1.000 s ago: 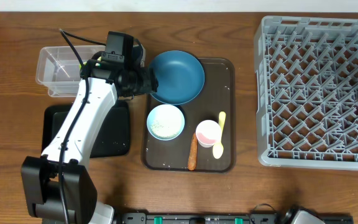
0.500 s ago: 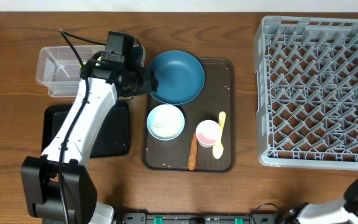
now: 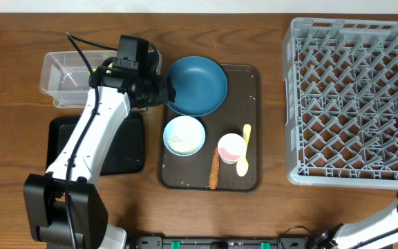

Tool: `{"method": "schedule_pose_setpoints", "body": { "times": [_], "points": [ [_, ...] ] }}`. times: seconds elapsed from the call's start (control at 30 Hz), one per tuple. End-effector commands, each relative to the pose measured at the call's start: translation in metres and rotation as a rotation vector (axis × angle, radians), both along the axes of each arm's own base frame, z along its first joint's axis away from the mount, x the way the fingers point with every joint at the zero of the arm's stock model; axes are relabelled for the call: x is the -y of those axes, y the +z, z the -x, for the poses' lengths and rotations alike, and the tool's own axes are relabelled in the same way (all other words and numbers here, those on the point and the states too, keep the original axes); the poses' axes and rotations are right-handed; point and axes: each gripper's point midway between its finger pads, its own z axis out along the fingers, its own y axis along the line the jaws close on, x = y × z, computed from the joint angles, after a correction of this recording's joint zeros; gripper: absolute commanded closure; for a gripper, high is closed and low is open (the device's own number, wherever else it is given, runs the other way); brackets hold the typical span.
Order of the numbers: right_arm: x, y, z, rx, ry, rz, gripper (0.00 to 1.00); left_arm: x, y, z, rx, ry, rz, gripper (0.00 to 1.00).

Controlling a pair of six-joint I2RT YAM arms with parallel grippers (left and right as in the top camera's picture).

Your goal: Sort waste into correct bins and load items into the dishwasher rack

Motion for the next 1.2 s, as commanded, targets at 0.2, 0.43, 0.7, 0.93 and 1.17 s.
{"method": "schedule_pose_setpoints", "body": {
  "times": [0.2,0.43,0.7,0.93,1.17],
  "points": [
    [-0.01,0.008,-0.016,0.102,0.031,-0.065,0.01,-0.003,0.012,-0.002,0.039,-0.005,-0.011,0.43],
    [-0.029,0.065,-0.036,0.309,0.087,-0.059,0.01,-0.001,0.013,-0.001,0.037,-0.012,0.0,0.42],
    [-0.109,0.112,-0.078,0.533,0.376,-0.202,0.03,0.035,0.013,0.012,0.032,-0.107,0.012,0.38],
    [-0.177,0.1,-0.101,0.452,0.528,-0.245,0.04,0.083,-0.002,0.045,-0.009,-0.251,0.003,0.37],
    [-0.237,0.096,-0.118,0.402,0.645,-0.247,0.01,0.111,-0.017,0.076,-0.049,-0.351,-0.018,0.37]
  ]
}}
